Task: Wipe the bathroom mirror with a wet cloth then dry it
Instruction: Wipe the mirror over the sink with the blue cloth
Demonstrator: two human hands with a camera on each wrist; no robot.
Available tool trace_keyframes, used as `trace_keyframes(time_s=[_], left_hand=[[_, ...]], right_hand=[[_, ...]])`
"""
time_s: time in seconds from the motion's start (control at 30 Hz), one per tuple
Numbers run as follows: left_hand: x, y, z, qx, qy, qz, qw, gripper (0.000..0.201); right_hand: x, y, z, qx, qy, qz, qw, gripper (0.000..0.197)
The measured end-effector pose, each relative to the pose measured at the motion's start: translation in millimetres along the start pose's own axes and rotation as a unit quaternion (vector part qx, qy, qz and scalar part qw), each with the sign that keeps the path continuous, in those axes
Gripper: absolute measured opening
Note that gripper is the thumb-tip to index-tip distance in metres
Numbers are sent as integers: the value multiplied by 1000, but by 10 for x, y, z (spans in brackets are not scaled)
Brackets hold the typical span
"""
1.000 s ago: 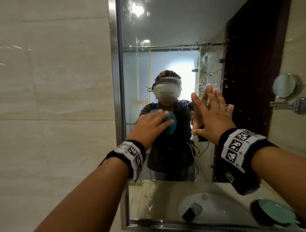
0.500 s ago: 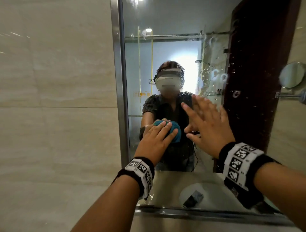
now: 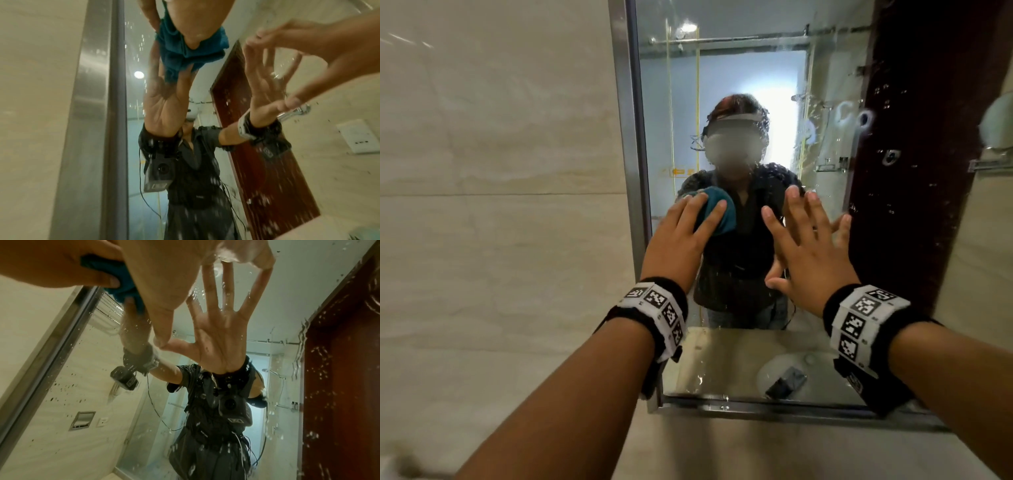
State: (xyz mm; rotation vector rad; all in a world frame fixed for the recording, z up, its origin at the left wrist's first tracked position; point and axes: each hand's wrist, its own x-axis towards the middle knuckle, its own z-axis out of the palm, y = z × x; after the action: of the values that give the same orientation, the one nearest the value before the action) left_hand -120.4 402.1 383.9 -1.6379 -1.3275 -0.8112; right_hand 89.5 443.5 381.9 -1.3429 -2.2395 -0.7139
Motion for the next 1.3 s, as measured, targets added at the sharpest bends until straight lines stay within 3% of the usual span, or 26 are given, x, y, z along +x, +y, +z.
trace_keyframes(time_s=[0.2, 0.37, 0.43, 0.6, 0.77, 0.9, 0.97, 1.13, 1.3], left_hand=[[-582, 184, 239, 31, -69, 122, 990, 85], [-743, 202, 249, 40, -111, 153, 981, 81], [-629, 172, 202, 37, -88, 131, 987, 80], [-279, 99, 97, -42, -16, -43, 998, 84], [-395, 175, 235, -43, 1, -2, 999, 75], [-639, 429, 354, 1, -62, 115, 991, 75], [-754, 513, 383, 8, -102, 138, 985, 74], [-837, 429, 323, 6, -127, 95, 987, 79], [-736, 169, 138, 2, -81, -21, 996, 86]], right_hand=[[-4, -1, 40, 0, -1, -1, 1000, 119], [-8, 3, 33, -2, -4, 1, 1000, 119], [-13, 0, 24, 0, -3, 0, 1000, 119], [-8, -7, 25, 0, -8, 1, 1000, 119], [-15, -6, 49, -4, 3, -3, 1000, 119], [-19, 3, 75, -11, 20, -5, 1000, 120], [-20, 5, 95, -16, 25, -5, 1000, 120], [-68, -2, 85, -12, 44, -14, 999, 117], [-314, -201, 344, -27, 80, -107, 991, 113]])
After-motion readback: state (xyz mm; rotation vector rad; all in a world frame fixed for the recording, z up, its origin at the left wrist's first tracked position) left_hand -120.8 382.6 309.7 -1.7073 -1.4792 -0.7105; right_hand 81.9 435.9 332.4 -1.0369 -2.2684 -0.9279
